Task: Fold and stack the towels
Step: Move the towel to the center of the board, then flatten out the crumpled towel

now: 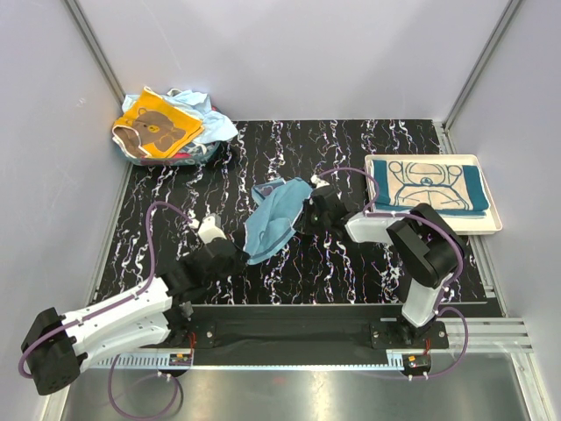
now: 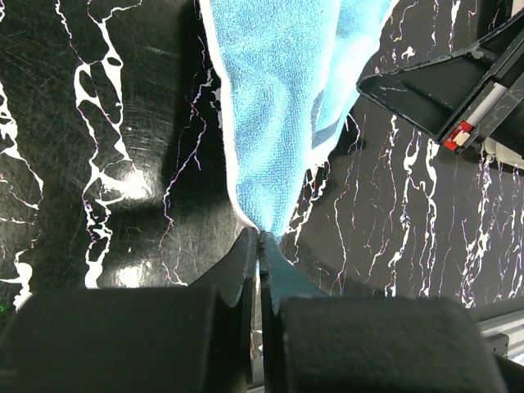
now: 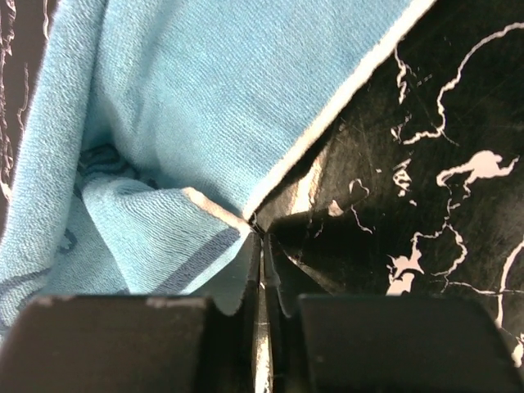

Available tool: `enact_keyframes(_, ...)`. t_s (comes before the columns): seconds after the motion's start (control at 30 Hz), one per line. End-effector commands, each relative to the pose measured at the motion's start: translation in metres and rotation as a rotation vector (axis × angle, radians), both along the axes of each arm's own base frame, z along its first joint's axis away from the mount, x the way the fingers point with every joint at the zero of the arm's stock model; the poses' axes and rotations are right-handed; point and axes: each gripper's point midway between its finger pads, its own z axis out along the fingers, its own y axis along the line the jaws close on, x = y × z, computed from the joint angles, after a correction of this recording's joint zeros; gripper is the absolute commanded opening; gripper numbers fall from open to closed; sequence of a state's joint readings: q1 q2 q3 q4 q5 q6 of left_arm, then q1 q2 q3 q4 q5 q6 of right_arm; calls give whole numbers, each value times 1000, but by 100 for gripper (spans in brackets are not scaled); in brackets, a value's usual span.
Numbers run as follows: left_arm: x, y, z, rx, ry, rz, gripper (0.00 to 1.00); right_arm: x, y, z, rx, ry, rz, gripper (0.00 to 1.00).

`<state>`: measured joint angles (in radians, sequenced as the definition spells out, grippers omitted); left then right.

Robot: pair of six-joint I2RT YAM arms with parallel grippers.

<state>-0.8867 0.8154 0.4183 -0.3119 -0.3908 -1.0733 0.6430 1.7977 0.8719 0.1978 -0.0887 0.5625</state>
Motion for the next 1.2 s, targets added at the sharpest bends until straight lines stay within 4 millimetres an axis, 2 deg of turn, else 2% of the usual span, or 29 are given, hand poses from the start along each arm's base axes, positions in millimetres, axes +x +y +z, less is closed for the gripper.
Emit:
enact_keyframes(0.0,8,-6,17,-26,-46,3,0,2,2,16,16,-55,-9,5)
enact_keyframes(0.07,9,-7,20,-22,-52,-3,0,1,-1,25,13,-65,-14,0)
enact_keyframes(0.13,10,-6,21,-14,-58,-4,0,0,-5,34,1,-78,-19,1)
enact_keyframes(0.2,10,-5,22,-3,-57,-1,0,3,-9,37,-19,-93,-26,11)
enact_keyframes(0.23,10,-4,21,1,-55,0,0,2,-10,36,-33,-99,-14,23)
enact_keyframes(0.33,10,0,19,12,-49,8,0,2,-5,35,-22,-112,18,34)
enact_keyframes(0.37,9,1,19,15,-45,9,0,2,-3,35,-13,-116,29,41)
enact_keyframes(0.53,12,6,18,13,-32,11,0,6,5,25,-46,-127,105,49)
enact_keyframes(0.73,15,10,14,8,-3,1,0,7,13,16,-103,-137,156,49)
enact_keyframes(0.97,19,10,12,0,17,-6,0,-2,26,4,-185,-122,184,48)
enact_keyframes(1.0,20,11,13,-2,16,-2,0,-1,19,-3,-229,-108,159,47)
enact_keyframes(1.13,20,12,11,-2,21,-4,0,1,7,-10,-290,-98,112,41)
enact_keyframes(1.17,20,13,11,-2,23,-4,0,-3,2,-14,-313,-73,110,36)
